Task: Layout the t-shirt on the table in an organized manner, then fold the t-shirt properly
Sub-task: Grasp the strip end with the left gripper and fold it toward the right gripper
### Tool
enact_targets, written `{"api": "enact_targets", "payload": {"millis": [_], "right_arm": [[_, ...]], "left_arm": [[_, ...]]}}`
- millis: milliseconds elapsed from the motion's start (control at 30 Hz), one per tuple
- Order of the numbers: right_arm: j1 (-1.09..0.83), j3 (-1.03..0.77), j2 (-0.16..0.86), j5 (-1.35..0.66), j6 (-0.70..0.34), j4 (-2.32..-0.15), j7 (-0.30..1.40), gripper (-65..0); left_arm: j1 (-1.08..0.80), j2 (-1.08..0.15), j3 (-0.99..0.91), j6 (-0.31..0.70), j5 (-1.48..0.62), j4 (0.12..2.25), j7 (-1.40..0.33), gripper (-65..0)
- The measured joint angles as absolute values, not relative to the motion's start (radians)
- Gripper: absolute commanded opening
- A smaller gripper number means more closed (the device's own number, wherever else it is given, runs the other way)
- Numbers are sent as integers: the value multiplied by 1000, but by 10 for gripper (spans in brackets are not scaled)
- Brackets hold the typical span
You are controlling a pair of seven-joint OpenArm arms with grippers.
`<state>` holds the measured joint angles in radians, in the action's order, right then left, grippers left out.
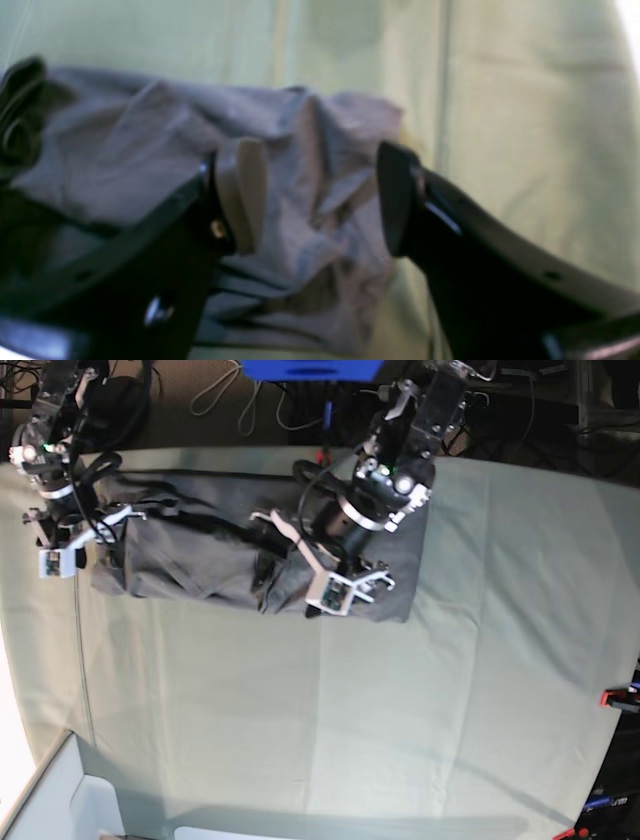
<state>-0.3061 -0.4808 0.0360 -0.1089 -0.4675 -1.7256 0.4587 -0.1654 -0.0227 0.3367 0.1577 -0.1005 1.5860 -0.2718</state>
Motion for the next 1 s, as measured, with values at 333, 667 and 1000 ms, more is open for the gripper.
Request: {"api": "enact_targets", "payload": {"millis": [333, 667, 1000], "right_arm": [[-305, -480, 41, -109, -467, -1721, 459, -293], [-262, -481, 50, -109, -467, -1600, 454, -293], [-166, -477, 150, -109, -467, -1314, 447, -292]], "left_arm": [[-166, -80, 264, 147, -97, 1411, -284, -325], [-88, -68, 575, 172, -105, 1363, -280, -325], [-112, -136, 525, 172, -112, 1496, -269, -325]]}}
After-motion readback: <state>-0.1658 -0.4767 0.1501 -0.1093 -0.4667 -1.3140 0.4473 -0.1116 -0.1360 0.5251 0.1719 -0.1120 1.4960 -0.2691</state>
